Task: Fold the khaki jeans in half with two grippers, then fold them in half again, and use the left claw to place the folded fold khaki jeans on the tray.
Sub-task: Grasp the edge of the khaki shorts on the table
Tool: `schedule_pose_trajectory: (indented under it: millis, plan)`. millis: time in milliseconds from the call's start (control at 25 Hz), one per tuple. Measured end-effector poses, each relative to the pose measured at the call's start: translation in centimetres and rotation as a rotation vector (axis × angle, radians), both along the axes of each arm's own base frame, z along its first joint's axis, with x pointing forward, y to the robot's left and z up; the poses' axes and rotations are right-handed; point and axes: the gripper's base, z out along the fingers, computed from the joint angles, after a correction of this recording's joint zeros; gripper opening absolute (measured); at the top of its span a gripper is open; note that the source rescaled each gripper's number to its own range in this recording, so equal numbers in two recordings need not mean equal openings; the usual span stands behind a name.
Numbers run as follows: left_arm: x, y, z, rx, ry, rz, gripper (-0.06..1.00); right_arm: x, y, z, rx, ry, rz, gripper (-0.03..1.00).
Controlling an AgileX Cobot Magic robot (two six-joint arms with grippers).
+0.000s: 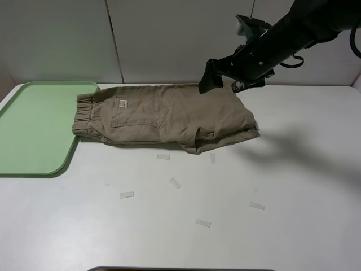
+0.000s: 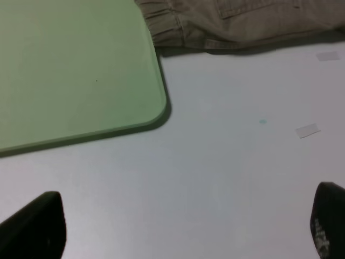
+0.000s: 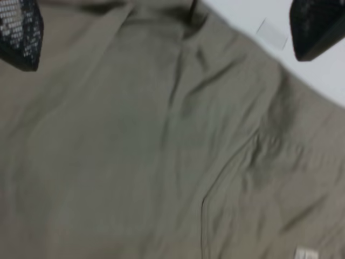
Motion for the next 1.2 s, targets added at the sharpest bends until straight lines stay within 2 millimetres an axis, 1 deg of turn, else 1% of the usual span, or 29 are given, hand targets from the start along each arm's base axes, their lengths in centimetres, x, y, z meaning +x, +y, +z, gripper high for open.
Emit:
schedule_pose_trajectory:
  millis: [160, 280, 440, 520, 560, 600, 640, 800, 1000, 1080, 1200]
  plan:
    - [0.0, 0.0, 0.0, 0.0, 0.0, 0.0, 0.88, 2.6, -1.2, -0.6, 0.012, 0.002, -0.02, 1.0]
    - [0.0, 0.0, 0.0, 0.0, 0.0, 0.0, 0.88, 4.8, -1.5, -2.1, 0.011, 0.032, -0.017, 1.0]
    - [0.0, 0.0, 0.0, 0.0, 0.0, 0.0, 0.88, 7.6, -1.2, -3.7, 0.013, 0.048, 0.008, 1.0]
    - [0.0, 0.0, 0.0, 0.0, 0.0, 0.0, 0.88, 8.7, -1.2, -4.8, -0.003, 0.052, 0.018, 1.0]
    - [0.0, 0.0, 0.0, 0.0, 0.0, 0.0, 0.88, 8.7, -1.2, -4.8, -0.003, 0.052, 0.018, 1.0]
    - [0.0, 0.0, 0.0, 0.0, 0.0, 0.0, 0.88, 9.1, -1.3, -5.1, -0.016, 0.044, 0.024, 1.0]
    - [0.0, 0.0, 0.0, 0.0, 0.0, 0.0, 0.88, 9.9, -1.6, -6.4, -0.048, 0.052, 0.029, 1.0]
    - [0.0, 0.0, 0.0, 0.0, 0.0, 0.0, 0.88, 10.4, -3.4, -8.9, -0.134, 0.087, 0.029, 1.0]
    - [0.0, 0.0, 0.0, 0.0, 0.0, 0.0, 0.88, 10.9, -5.9, -10.2, -0.213, 0.11, -0.021, 1.0]
    - [0.0, 0.0, 0.0, 0.0, 0.0, 0.0, 0.88, 10.9, -6.3, -10.7, -0.219, 0.123, -0.034, 1.0]
    - [0.0, 0.0, 0.0, 0.0, 0.0, 0.0, 0.88, 10.9, -6.2, -11.8, -0.213, 0.151, -0.037, 1.0]
